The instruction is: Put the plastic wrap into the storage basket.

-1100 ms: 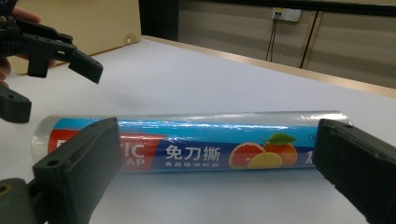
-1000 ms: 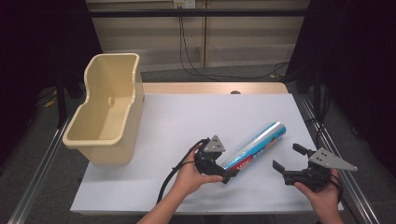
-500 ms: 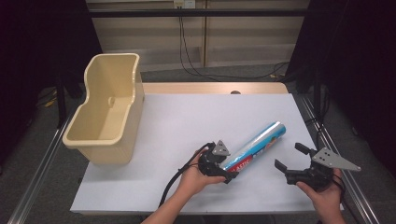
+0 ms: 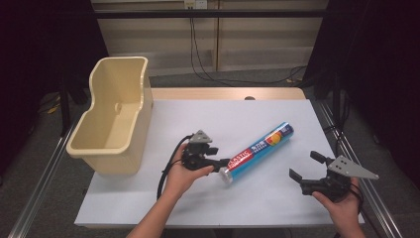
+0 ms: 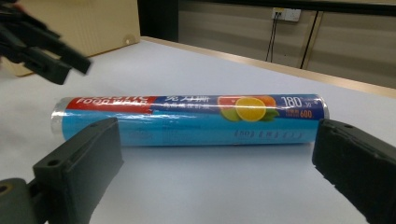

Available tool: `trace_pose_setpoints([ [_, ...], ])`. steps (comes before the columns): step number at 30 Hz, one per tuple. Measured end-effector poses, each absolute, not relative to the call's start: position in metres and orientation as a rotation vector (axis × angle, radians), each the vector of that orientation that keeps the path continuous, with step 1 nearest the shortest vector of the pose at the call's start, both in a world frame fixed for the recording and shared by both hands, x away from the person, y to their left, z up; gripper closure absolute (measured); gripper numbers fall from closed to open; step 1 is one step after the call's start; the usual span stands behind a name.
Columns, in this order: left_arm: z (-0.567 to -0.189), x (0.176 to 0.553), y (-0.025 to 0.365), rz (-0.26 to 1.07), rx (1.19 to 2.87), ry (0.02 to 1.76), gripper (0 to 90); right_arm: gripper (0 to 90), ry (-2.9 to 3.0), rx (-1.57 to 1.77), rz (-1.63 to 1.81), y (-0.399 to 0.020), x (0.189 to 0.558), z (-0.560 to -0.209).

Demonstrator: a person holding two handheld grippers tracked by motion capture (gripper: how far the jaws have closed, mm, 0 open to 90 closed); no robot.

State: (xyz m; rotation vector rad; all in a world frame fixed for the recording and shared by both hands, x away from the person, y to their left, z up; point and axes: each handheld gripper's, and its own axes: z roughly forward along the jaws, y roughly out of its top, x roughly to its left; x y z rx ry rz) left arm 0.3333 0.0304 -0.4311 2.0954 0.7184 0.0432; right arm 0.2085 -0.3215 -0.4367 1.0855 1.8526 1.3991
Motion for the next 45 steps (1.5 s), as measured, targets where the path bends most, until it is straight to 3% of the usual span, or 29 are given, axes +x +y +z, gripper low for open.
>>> trace_pose_setpoints([
  [3,-0.453,0.347,-0.011,0.031,2.320,0.770,16.8,1.4,1.850,1.078,1.398,-0.320,0.210,-0.435],
  [4,-0.458,0.349,-0.015,0.027,2.349,0.783,16.7,1.4,1.849,1.076,1.401,-0.320,0.210,-0.435],
  [5,-0.462,0.349,-0.018,0.003,2.361,0.783,19.3,1.5,1.850,1.075,1.404,-0.321,0.210,-0.435],
  [6,-0.467,0.348,-0.019,0.010,2.374,0.756,29.2,1.5,1.854,1.071,1.405,-0.321,0.209,-0.436],
  [7,-0.468,0.347,-0.018,0.012,2.363,0.754,31.1,1.5,1.857,1.070,1.402,-0.322,0.209,-0.437],
  [17,-0.462,0.337,0.003,0.050,2.450,0.710,31.9,1.6,1.826,1.088,1.409,-0.334,0.204,-0.436],
  [26,-0.458,0.286,0.130,0.024,2.444,0.746,31.8,1.6,1.860,1.077,1.396,-0.326,0.206,-0.438],
  [31,-0.458,0.275,0.152,0.022,2.437,0.752,31.6,1.6,1.864,1.068,1.396,-0.323,0.206,-0.437],
  [38,-0.431,0.297,0.115,0.050,2.472,0.715,23.9,1.6,1.874,1.069,1.396,-0.323,0.207,-0.438],
  [45,-0.429,0.332,0.060,0.004,2.602,0.715,25.6,1.6,1.858,1.079,1.402,-0.329,0.205,-0.436],
])
